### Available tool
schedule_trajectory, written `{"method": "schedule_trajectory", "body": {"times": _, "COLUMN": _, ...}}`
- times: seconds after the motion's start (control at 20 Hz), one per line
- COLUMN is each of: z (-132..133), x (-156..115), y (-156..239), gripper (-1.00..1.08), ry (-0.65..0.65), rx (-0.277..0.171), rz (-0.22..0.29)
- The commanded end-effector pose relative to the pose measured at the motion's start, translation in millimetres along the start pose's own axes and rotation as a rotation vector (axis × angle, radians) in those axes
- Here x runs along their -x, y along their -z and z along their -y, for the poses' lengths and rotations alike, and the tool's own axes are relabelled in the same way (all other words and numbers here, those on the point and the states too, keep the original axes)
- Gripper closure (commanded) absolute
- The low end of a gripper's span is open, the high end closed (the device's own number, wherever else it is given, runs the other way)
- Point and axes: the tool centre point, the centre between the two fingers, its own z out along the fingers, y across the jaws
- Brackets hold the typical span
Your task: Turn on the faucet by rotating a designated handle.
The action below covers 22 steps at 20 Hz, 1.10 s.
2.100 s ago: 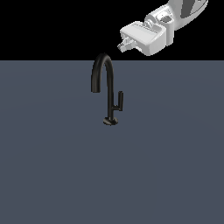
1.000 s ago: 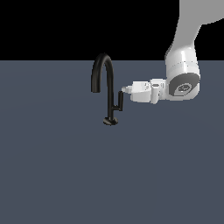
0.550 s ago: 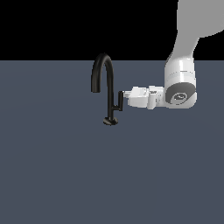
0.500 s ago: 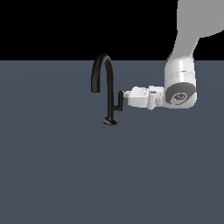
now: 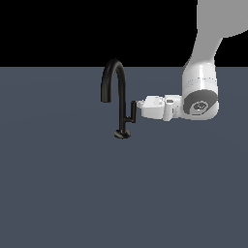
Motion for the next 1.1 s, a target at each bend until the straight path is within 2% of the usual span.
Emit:
{"method": "schedule_trajectory", "body": {"times": 0.0, "z": -5.7, "x": 2.0, "y": 0.0, "gripper": 1.08, "ry": 0.0, "rx": 0.0, "rz": 0.0}}
{"method": "schedule_trajectory", "body": {"times": 0.75, "z": -44.6, "x": 14.7, "y": 0.1, "gripper": 1.08, "ry": 0.0, "rx": 0.0, "rz": 0.0}}
{"method": "schedule_trajectory", "body": {"times": 0.85, "z": -39.2, "x": 14.9, "y": 0.1, "gripper": 1.08, "ry": 0.006, "rx": -0.005, "rz": -0.002}}
{"method": "schedule_trajectory", "body": {"times": 1.05, "z": -53.1, "x": 8.8, "y": 0.1, "gripper": 1.08, "ry": 0.004, "rx": -0.004, "rz": -0.001}}
